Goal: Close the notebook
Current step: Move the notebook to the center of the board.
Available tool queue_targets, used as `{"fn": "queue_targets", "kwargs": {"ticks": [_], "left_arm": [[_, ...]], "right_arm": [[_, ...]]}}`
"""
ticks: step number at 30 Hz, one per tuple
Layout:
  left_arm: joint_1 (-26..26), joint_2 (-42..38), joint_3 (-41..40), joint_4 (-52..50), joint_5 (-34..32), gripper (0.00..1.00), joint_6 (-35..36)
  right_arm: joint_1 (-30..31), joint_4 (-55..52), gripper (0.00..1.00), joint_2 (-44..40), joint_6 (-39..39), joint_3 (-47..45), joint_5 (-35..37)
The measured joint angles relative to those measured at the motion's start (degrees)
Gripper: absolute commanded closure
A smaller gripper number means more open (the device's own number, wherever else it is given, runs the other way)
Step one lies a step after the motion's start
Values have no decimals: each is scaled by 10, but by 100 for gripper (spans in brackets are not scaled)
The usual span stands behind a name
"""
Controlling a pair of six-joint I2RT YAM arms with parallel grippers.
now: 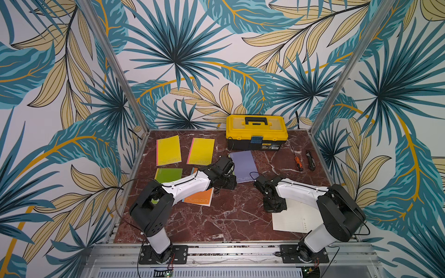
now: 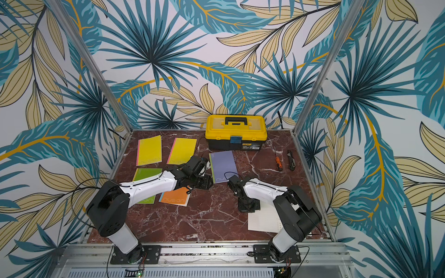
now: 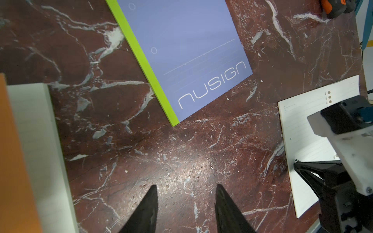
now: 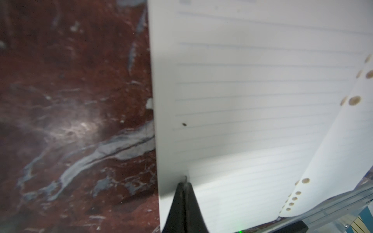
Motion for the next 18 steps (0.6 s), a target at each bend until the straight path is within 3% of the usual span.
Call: {"fn": "queue_targets", "kwargs": {"ticks": [18], "left_arm": [[3,-29,-19,-19,-23,52,0]], "right_arm": [[108,-30,96,115,9,137,-16]]}}
